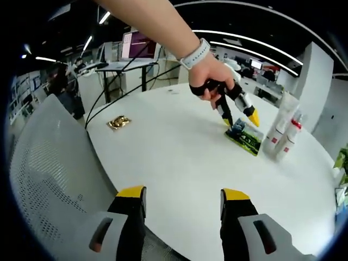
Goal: Arrange the skincare products in the storage area until every visible bottle or jar stands upright without overlapping.
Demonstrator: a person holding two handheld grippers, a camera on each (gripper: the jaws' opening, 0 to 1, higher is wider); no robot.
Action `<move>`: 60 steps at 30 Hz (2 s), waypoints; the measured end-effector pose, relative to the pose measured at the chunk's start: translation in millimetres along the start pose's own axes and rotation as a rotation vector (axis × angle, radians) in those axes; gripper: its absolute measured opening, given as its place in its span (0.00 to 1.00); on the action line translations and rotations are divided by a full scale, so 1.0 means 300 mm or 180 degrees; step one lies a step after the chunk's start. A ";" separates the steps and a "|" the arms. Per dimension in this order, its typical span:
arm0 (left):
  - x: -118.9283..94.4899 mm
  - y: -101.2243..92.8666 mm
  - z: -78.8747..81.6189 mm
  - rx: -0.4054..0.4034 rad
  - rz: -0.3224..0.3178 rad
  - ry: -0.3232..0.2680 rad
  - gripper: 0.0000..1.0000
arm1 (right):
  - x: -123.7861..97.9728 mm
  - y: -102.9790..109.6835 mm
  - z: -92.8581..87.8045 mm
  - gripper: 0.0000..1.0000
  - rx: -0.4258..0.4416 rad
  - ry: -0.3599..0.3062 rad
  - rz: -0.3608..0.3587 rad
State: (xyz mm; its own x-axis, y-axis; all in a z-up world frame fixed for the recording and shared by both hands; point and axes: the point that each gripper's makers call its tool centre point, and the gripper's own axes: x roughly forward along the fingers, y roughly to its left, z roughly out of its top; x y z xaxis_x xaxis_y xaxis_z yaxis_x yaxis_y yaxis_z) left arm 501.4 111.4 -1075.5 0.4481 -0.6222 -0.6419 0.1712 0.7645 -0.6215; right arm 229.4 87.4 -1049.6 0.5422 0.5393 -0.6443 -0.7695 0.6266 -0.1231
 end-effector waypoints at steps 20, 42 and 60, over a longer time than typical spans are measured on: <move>-0.352 0.014 0.032 0.1033 0.0242 -0.0469 0.63 | 0.007 0.013 -0.010 0.53 -0.0047 0.0068 0.0067; -0.887 0.312 -0.417 0.1649 0.0914 -0.0052 0.69 | 0.006 0.039 -0.007 0.59 -0.0010 0.0054 0.0209; -0.877 0.515 -0.714 0.3179 0.0884 0.1661 0.63 | 0.011 0.038 -0.029 0.59 -0.0045 0.0169 0.0199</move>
State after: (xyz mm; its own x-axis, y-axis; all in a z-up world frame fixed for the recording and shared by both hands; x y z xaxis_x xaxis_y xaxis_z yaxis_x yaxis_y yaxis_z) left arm 222.0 357.1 -1098.8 0.2024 -0.2283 -0.9523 0.8443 0.5334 0.0515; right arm 219.4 91.4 -1059.7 0.4746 0.5463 -0.6902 -0.8063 0.5844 -0.0918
